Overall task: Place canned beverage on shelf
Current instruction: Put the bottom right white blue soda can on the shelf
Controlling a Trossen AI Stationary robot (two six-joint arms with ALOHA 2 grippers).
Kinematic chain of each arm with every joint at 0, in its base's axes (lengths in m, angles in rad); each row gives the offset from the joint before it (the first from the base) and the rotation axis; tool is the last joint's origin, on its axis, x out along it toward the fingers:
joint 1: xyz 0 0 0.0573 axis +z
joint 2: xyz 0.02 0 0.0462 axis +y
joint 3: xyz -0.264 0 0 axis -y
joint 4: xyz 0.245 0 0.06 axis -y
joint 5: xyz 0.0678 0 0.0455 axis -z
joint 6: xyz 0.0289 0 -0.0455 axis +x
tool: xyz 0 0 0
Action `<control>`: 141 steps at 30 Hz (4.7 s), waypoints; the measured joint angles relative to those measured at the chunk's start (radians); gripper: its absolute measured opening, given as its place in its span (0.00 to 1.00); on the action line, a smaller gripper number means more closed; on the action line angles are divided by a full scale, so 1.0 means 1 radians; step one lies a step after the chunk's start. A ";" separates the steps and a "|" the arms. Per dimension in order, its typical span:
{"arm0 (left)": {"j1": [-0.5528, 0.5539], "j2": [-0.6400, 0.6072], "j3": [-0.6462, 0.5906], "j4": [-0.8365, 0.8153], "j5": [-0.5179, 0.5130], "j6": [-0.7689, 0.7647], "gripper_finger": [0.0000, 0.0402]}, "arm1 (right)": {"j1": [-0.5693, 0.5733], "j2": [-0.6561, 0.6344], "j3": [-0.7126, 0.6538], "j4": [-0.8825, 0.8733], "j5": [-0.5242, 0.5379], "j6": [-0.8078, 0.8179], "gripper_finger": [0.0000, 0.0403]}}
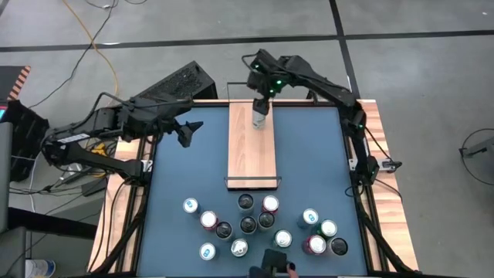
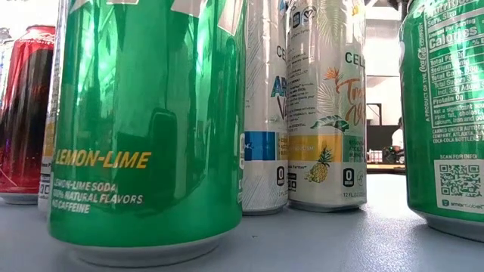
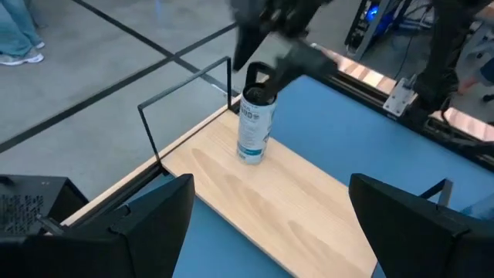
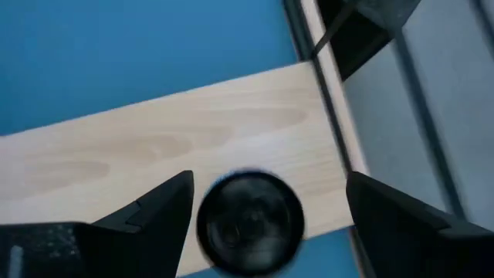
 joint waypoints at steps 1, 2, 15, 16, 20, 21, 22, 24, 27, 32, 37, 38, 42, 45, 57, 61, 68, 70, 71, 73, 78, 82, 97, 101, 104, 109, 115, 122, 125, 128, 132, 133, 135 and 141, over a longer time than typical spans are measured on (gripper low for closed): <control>0.000 0.000 0.000 0.001 -0.008 0.000 0.83 | 0.001 -0.020 0.000 -0.003 0.002 -0.019 0.79; 0.000 0.000 0.000 0.004 -0.017 -0.001 0.83 | 0.002 -0.047 0.000 0.000 0.002 -0.039 0.77; 0.000 -0.121 0.000 0.056 -0.126 0.037 0.83 | -0.077 -0.346 -0.213 0.011 -0.116 -0.066 0.04; 0.000 -0.129 0.000 0.056 -0.131 0.041 0.83 | -0.077 -0.374 -0.288 0.056 -0.123 -0.049 0.03; 0.000 -0.139 0.000 0.045 -0.160 0.043 0.83 | -0.047 -0.506 -0.648 0.382 -0.123 0.029 0.02; 0.000 -0.139 0.000 0.043 -0.169 0.043 0.83 | -0.041 -0.540 -0.733 0.470 -0.123 0.047 0.01; 0.000 -0.138 0.000 0.044 -0.174 0.043 0.83 | -0.034 -0.571 -0.808 0.550 -0.118 0.070 0.01; 0.000 -0.138 0.000 0.044 -0.182 0.043 0.83 | -0.023 -0.611 -0.929 0.684 -0.099 0.129 0.01; 0.000 -0.138 0.000 0.044 -0.188 0.043 0.83 | -0.024 -0.641 -1.058 0.787 -0.086 0.210 0.00; 0.000 -0.137 0.000 0.044 -0.195 0.035 0.83 | -0.017 -0.632 -1.140 0.860 -0.062 0.245 0.00; 0.000 -0.137 0.000 0.045 -0.203 0.027 0.83 | -0.019 -0.556 -1.142 0.909 -0.067 0.245 0.00; 0.000 -0.137 0.000 0.045 -0.203 0.025 0.83 | -0.019 -0.544 -1.141 0.920 -0.067 0.245 0.00; 0.000 -0.137 0.000 0.041 -0.203 0.017 0.83 | -0.016 -0.499 -1.142 0.929 -0.072 0.237 0.00; 0.000 -0.135 0.000 0.041 -0.203 0.023 0.83 | -0.017 -0.484 -1.142 0.949 -0.078 0.237 0.00; 0.000 -0.135 0.000 0.040 -0.222 0.025 0.83 | -0.027 -0.420 -1.120 1.040 -0.121 0.244 0.00; 0.000 -0.135 0.000 0.040 -0.224 0.025 0.83 | -0.024 -0.364 -1.062 1.034 -0.127 0.221 0.00; 0.000 -0.135 0.000 0.040 -0.229 0.015 0.83 | -0.024 -0.271 -0.939 1.001 -0.150 0.178 0.00; 0.000 -0.135 0.000 0.040 -0.232 0.013 0.83 | -0.026 -0.252 -0.907 0.999 -0.153 0.164 0.00; 0.000 -0.135 0.000 0.040 -0.232 0.013 0.83 | -0.029 -0.241 -0.893 0.986 -0.153 0.157 0.00; 0.000 -0.135 0.000 0.040 -0.234 0.013 0.83 | -0.033 -0.219 -0.860 0.973 -0.156 0.149 0.00; 0.001 -0.135 0.000 0.040 -0.241 0.013 0.83 | -0.025 -0.212 -0.822 0.908 -0.163 0.130 0.00; 0.001 -0.135 0.000 0.040 -0.243 0.015 0.83 | -0.017 -0.243 -0.812 0.791 -0.167 0.089 0.00; 0.001 -0.135 0.000 0.032 -0.243 0.018 0.83 | -0.088 -0.241 -0.819 0.844 -0.106 0.106 0.00; 0.001 -0.135 0.000 0.014 -0.243 0.014 0.83 | -0.077 -0.226 -0.819 0.862 -0.123 0.113 0.00; 0.001 -0.135 0.000 0.015 -0.243 0.014 0.83 | -0.069 -0.221 -0.820 0.866 -0.124 0.113 0.00; 0.001 -0.135 0.000 0.015 -0.258 0.013 0.83 | -0.075 -0.222 -0.820 0.925 -0.126 0.122 0.00; 0.001 -0.135 0.000 0.015 -0.259 0.012 0.83 | -0.093 -0.222 -0.820 0.966 -0.126 0.140 0.00; 0.001 -0.135 0.000 0.015 -0.259 0.006 0.83 | -0.088 -0.222 -0.820 0.961 -0.103 0.146 0.00; 0.001 -0.135 0.000 0.015 -0.259 0.000 0.83 | -0.091 -0.222 -0.820 0.917 -0.098 0.155 0.00; 0.001 -0.135 0.000 0.015 -0.259 -0.001 0.83 | -0.094 -0.222 -0.820 0.917 -0.099 0.151 0.00; 0.001 -0.135 0.000 0.015 -0.259 -0.011 0.83 | -0.078 -0.213 -0.820 0.961 -0.099 0.142 0.00; 0.002 -0.135 0.000 0.015 -0.259 -0.011 0.83 | -0.074 -0.208 -0.818 0.978 -0.100 0.145 0.00; 0.001 -0.135 0.000 0.015 -0.259 -0.012 0.83 | -0.071 -0.201 -0.819 0.972 -0.107 0.157 0.00; 0.001 -0.135 0.000 0.016 -0.259 -0.020 0.83 | -0.065 -0.172 -0.814 0.986 -0.109 0.162 0.00</control>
